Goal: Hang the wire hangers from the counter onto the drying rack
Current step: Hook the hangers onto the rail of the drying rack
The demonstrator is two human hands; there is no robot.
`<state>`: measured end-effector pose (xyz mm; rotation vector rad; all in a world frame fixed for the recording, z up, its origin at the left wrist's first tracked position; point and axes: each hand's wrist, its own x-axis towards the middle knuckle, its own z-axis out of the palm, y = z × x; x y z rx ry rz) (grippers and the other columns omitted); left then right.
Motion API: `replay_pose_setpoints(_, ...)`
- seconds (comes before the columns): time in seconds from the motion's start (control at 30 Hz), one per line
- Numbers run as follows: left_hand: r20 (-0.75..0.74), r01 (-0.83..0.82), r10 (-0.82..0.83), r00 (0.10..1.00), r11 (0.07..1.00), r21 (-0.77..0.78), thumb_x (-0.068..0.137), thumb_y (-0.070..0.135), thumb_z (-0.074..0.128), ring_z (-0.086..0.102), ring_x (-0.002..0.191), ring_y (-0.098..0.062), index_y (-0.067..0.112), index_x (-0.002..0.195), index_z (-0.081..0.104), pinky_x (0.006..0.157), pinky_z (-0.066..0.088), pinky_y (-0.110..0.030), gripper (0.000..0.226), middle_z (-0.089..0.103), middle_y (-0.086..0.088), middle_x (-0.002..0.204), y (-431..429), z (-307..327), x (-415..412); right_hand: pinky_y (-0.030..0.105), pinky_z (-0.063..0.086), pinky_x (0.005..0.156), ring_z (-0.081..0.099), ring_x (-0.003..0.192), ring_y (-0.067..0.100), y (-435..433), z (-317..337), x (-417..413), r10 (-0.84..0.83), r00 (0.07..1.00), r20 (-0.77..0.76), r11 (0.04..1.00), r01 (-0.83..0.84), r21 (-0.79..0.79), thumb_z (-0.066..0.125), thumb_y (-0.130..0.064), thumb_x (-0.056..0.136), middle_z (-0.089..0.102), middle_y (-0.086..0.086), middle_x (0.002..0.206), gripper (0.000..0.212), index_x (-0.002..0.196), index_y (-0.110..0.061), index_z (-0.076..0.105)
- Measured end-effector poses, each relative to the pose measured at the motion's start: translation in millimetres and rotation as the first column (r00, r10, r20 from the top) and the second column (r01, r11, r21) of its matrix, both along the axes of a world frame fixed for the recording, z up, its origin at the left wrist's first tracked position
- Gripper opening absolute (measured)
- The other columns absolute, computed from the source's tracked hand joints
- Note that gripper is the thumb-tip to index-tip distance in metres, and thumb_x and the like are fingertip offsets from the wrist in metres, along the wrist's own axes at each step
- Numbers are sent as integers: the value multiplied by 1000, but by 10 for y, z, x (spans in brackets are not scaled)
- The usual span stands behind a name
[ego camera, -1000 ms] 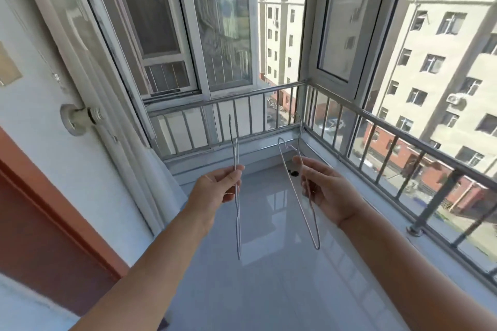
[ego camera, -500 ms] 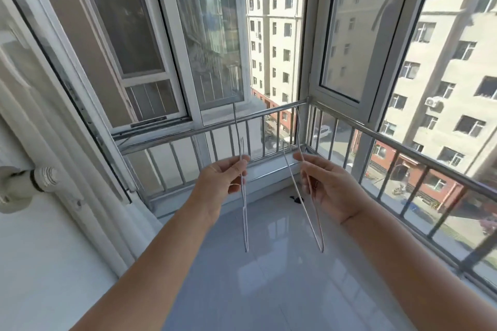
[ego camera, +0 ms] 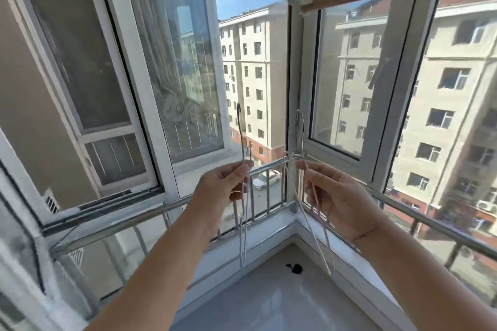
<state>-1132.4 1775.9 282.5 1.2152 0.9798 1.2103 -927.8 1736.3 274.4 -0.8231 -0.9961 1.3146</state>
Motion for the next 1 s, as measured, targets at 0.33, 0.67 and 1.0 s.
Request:
replay_pose_setpoints(0.33,41,327,-338,940,931,163,73,26,64,52,61,-9,9,102,72,59,44,-20,34,59,2,65,1355,735,179,15,42,50,44,57,9,842,774,52,-300,954,-3,945,298,135,57,-11,86,49,1,66,25,109,-4,64)
replay_pose_setpoints(0.67,-33,543,-561,827,782,306,87,16,60,53,69,-10,16,90,76,68,44,-22,16,62,5,64,2086,1411,593,17,40,51,43,56,10,1256,1460,118,-615,787,34,758,579,301,59,-14,85,51,-2,62,24,107,-7,67)
replay_pose_setpoints(1.0,-31,581,-606,795,745,329,91,15,57,55,61,-2,10,100,71,61,46,-14,18,60,5,65,2295,1547,1031,13,41,50,40,59,11,1401,1691,219,-699,710,82,693,646,320,58,-12,87,50,-3,63,19,103,-10,68)
